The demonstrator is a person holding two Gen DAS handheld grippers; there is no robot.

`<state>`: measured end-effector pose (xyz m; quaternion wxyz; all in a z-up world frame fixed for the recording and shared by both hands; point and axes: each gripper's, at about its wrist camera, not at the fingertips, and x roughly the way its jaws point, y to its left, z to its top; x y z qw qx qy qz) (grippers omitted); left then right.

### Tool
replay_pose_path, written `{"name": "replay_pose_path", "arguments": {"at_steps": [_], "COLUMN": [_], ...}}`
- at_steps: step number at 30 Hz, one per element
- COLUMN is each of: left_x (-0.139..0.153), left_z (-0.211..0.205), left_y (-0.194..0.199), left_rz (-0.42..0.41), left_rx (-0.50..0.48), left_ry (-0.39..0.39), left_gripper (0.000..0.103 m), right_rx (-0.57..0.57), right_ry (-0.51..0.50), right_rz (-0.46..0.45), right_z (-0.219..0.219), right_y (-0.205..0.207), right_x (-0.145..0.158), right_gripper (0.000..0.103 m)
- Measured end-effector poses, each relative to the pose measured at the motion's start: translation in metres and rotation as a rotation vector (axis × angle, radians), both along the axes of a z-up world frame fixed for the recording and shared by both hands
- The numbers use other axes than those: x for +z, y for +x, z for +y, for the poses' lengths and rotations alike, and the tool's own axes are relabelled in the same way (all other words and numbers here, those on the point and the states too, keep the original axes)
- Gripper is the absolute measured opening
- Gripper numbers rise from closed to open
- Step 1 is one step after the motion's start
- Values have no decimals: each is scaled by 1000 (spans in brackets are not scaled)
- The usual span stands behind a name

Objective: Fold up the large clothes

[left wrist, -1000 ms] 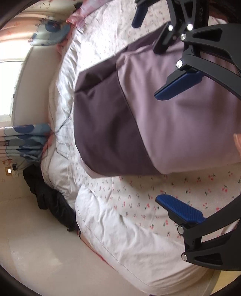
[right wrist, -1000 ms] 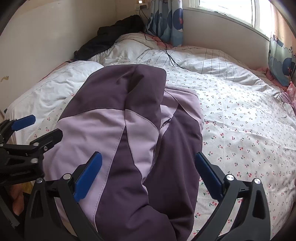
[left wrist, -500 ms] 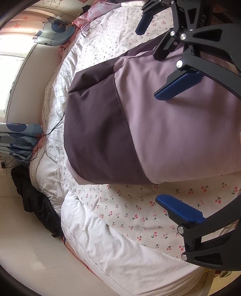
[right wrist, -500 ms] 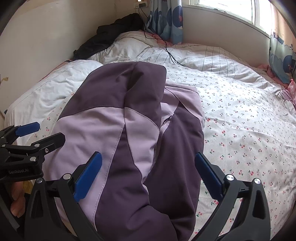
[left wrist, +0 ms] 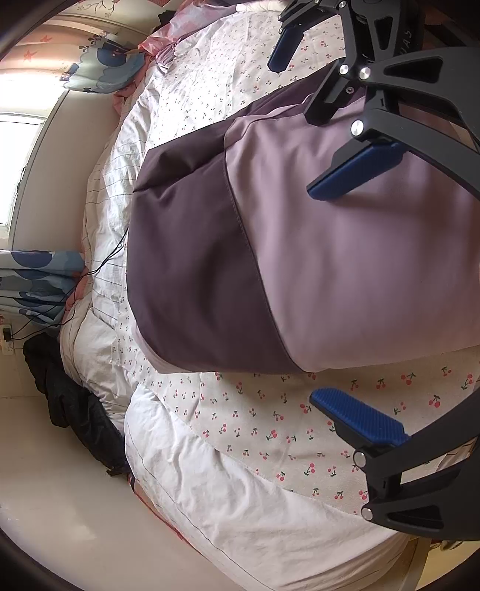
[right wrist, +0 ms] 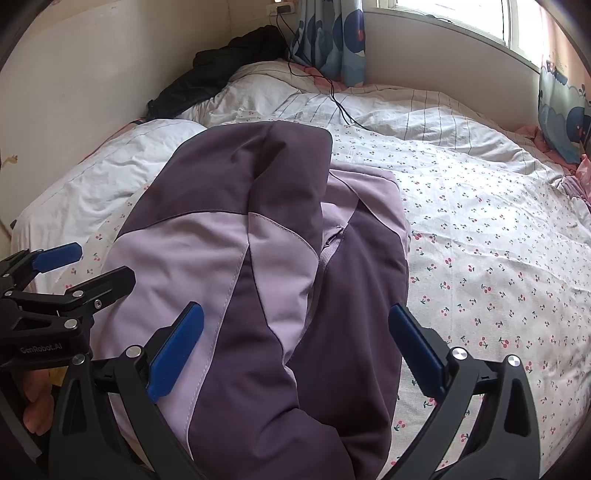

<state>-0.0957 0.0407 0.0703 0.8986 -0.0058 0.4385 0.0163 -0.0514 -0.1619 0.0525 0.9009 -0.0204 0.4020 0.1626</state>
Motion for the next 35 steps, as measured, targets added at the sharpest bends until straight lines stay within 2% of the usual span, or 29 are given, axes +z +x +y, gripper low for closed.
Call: {"name": "replay_pose_path", "arguments": {"at_steps": [15, 17, 20, 21, 27, 32, 35], "left_x": [0, -2, -8, -9, -4, 2, 2], "left_z": [-4, -2, 11, 12, 4, -4, -4], "left_y": [2, 3, 6, 6, 3, -1, 0], "left_rz": [8, 21, 46, 46, 5, -21, -20], "left_rx": [-4, -10, -16, -21, -26, -21, -13], "left_ry": [2, -30, -153, -163, -109, -27, -27], "left_gripper": [98, 98, 98, 97, 97, 97, 97], "right_rx": [2, 3, 2, 2, 2, -2, -1], "right_ry": [17, 29, 36, 36, 32, 30, 29], "right_rz": [11, 17, 24, 25, 15, 7, 9], "right_z": [-1, -3, -3, -3, -4, -6, -7], "right_y": [0, 1, 0, 1, 0, -1, -1], "right_x": [-1, -1, -2, -2, -1, 1, 1], "right_gripper": [97, 97, 97, 97, 97, 97, 97]}}
